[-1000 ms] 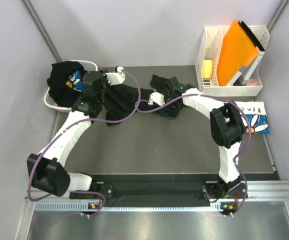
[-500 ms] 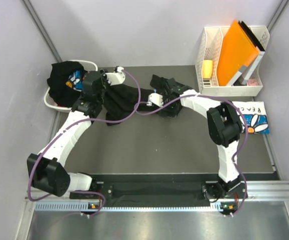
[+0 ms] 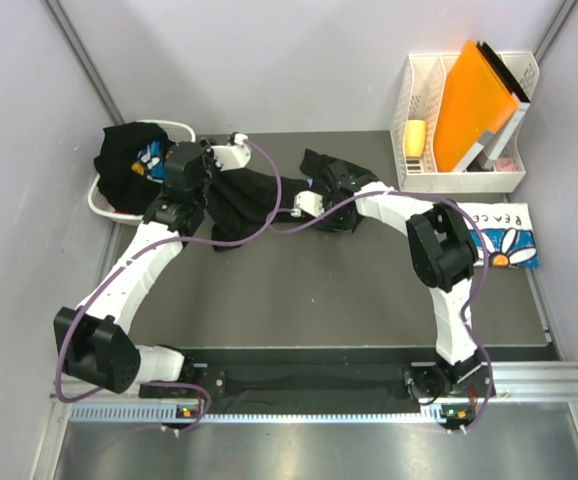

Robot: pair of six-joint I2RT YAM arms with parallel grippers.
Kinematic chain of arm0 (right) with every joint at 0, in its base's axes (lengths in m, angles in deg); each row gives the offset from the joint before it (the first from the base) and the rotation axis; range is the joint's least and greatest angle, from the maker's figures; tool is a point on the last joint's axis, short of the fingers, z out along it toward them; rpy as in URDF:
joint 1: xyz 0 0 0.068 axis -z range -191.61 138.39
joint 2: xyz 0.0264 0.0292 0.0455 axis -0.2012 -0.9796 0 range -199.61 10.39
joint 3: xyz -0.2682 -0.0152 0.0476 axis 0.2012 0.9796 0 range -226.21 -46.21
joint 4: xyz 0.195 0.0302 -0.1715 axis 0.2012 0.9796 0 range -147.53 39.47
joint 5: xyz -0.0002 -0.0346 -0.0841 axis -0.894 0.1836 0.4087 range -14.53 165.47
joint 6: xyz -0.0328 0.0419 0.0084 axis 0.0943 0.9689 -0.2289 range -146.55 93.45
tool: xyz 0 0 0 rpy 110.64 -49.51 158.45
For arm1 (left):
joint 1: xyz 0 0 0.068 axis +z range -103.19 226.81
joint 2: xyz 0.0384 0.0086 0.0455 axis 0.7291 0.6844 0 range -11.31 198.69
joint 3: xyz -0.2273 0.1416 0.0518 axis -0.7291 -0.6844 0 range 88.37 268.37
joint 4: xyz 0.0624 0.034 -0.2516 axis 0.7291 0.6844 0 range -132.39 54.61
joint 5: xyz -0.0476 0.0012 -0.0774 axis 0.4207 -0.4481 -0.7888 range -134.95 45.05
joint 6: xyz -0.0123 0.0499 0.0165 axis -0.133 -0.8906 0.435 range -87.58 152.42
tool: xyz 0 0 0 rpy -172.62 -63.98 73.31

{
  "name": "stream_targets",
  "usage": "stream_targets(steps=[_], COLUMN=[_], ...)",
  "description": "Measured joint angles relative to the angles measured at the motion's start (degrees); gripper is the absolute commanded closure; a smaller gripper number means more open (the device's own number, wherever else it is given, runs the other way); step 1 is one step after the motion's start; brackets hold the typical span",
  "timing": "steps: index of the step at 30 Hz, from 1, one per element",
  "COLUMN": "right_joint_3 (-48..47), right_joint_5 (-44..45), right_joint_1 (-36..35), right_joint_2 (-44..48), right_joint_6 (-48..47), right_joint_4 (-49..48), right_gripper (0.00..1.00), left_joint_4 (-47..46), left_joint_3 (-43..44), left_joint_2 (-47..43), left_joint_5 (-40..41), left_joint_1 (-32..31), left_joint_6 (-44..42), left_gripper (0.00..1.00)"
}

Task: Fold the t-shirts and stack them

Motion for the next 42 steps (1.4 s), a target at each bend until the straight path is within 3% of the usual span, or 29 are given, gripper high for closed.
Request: stream_targets(steps=[2, 9, 15, 20, 26, 35, 42], right_joint_3=[0.0, -0.7, -8.0, -19.8, -16.3, -15.9, -10.2], right_joint_5=[0.6, 1.3, -3.0, -8.8, -13.4, -20.7, -23.4], right_joint_1=[-0.1, -0.2, 0.3, 2.1, 3.4, 3.4, 0.5], right_joint_2=[-0.4, -0.7, 0.7, 3.6, 15.1, 17.9, 26.6], right_joint_6=[0.4, 0.4, -4.9, -8.9, -11.1, -11.5, -11.5], right_joint_4=[-0.7, 0.3, 17.4, 32.0, 37.8, 39.7, 40.9], right_gripper=[1.00, 1.00, 1.00, 1.00, 1.00, 1.00, 1.00], left_joint_4=[0.0, -0.3, -0.9, -1.4, -1.7, -1.6, -1.6], left_joint_3=[0.0, -0.1, -1.6, -1.8, -1.8, -1.1, -0.9], left_joint_2=[0.0, 0.0, -0.3, -0.4, -0.9, -0.5, -0.5], left_joint_5=[0.0, 0.0, -0.2, -0.3, -0.3, -0.3, -0.2], left_joint_1=[0.0, 0.0, 0.0, 0.0, 0.0, -0.3, -0.8], left_joint_6=[-0.1, -0.5, -1.0, -0.9, -0.9, -1.0, -1.2], left_gripper=[1.00, 1.00, 1.00, 1.00, 1.00, 1.00, 1.00])
